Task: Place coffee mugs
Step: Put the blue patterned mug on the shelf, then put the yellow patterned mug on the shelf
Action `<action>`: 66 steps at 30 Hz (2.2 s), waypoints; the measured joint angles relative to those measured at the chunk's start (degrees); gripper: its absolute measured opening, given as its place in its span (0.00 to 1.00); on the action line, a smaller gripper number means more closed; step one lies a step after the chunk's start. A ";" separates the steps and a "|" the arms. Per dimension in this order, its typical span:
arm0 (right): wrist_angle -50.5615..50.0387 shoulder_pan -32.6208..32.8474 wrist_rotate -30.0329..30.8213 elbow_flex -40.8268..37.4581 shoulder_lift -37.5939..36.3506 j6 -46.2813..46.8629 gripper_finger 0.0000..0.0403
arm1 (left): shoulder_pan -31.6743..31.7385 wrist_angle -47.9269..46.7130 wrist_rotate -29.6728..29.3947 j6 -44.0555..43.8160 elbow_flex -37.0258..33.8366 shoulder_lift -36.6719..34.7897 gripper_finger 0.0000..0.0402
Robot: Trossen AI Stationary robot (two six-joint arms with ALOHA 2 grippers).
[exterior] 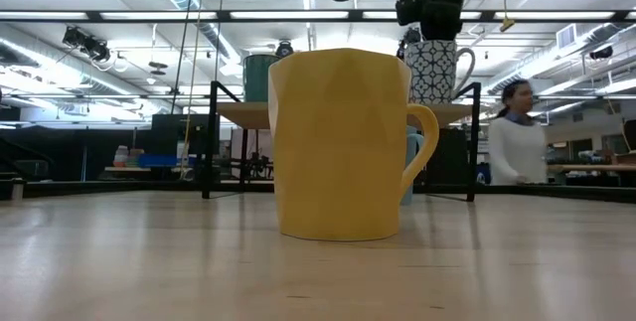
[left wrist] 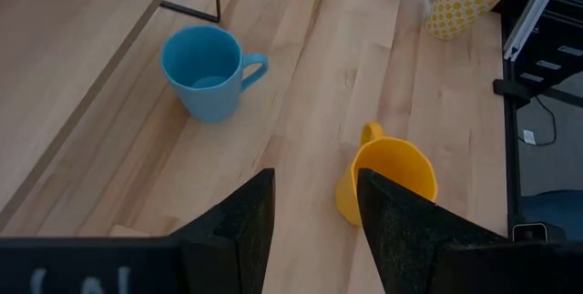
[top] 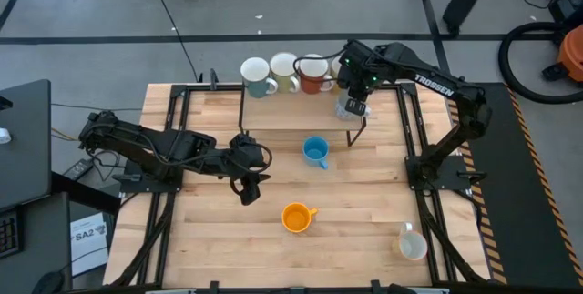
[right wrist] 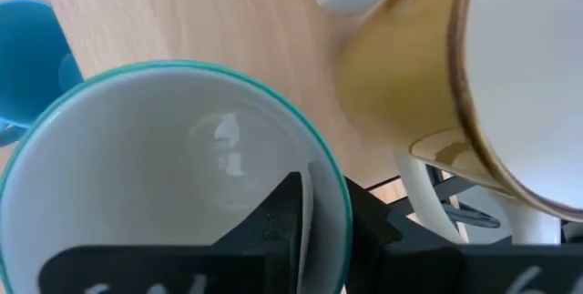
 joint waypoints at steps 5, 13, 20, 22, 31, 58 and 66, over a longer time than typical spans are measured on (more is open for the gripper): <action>0.62 0.00 0.04 0.00 0.00 0.00 0.16 | 0.00 0.00 0.00 -0.02 0.00 0.00 0.41; 2.30 0.00 0.07 0.00 0.00 0.00 0.18 | 0.00 0.00 0.00 -0.02 0.00 0.00 0.41; 2.75 0.00 0.06 0.00 0.00 0.00 0.27 | 0.00 0.00 0.00 -0.02 0.00 0.00 0.41; 2.75 0.00 0.06 0.00 0.00 0.00 0.30 | 0.00 0.00 0.00 -0.02 0.00 0.00 0.41; 2.73 0.00 0.04 0.00 0.00 0.00 0.41 | 0.00 0.00 0.00 0.00 0.00 0.00 0.41; -7.96 3.03 -3.97 14.46 -0.17 3.46 0.43 | 0.00 -0.01 0.00 0.02 0.00 0.00 0.41; -15.00 15.79 -14.01 16.92 -1.62 14.73 0.43 | -0.02 0.00 0.00 0.02 0.00 0.00 0.41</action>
